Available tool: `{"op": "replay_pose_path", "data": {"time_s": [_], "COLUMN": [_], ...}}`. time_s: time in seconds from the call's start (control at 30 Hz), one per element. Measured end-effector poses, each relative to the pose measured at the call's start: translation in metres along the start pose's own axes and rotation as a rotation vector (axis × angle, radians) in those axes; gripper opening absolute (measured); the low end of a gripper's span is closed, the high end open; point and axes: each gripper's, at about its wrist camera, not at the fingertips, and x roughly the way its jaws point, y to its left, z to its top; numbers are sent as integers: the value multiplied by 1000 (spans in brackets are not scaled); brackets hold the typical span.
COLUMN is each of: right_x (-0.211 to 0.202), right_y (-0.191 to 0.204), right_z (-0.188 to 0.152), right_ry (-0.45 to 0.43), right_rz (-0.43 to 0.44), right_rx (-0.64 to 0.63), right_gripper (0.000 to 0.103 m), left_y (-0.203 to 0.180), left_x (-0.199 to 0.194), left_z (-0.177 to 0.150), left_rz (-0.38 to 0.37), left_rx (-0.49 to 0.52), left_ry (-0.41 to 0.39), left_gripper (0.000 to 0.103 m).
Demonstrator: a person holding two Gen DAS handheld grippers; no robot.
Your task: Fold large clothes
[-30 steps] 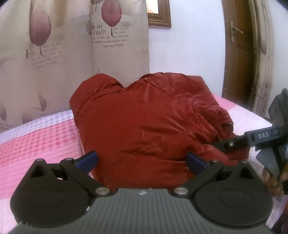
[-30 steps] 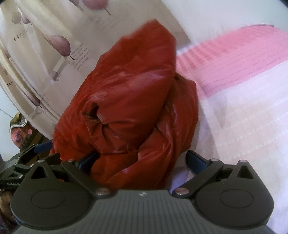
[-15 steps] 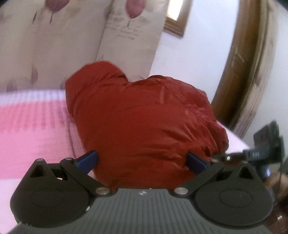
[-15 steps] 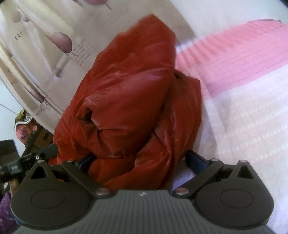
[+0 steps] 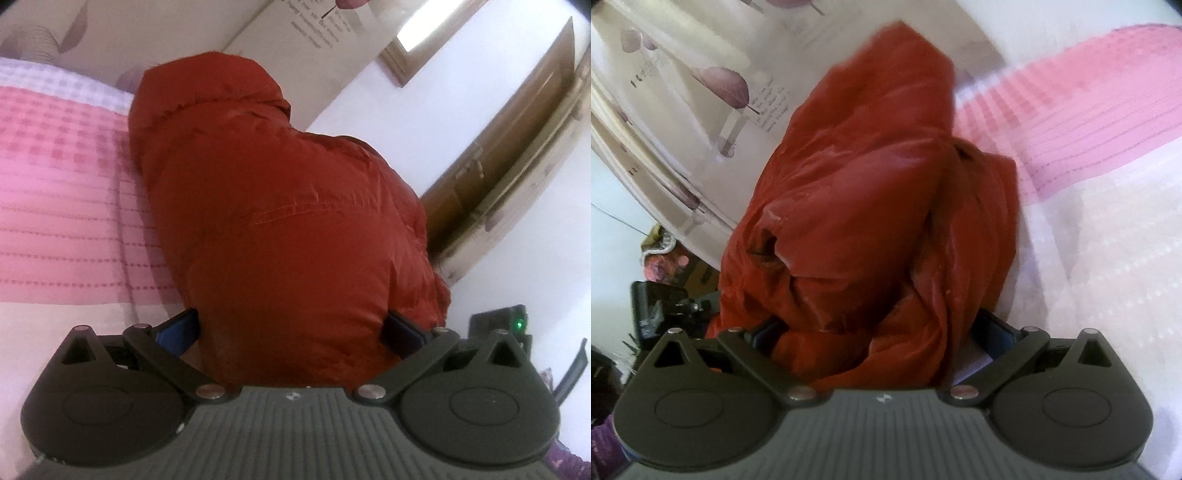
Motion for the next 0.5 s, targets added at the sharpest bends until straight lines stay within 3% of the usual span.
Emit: {"op": "replay_pose_path", "data": {"time_s": [0.23,0.5], "right_x": [9,11], "right_y": [-5,2], "right_z": [10,2], "right_ry": [28,7], "right_rz": [32,23], "right_rx": [17,-22], "right_gripper": [103,103], "left_y": [5,-4], "left_x": [8,9], "left_z": [0,-2], "left_rz": [-11,28], "left_rx": [-25,33], "left_ry": [16,6], "left_gripper": [103,100]}}
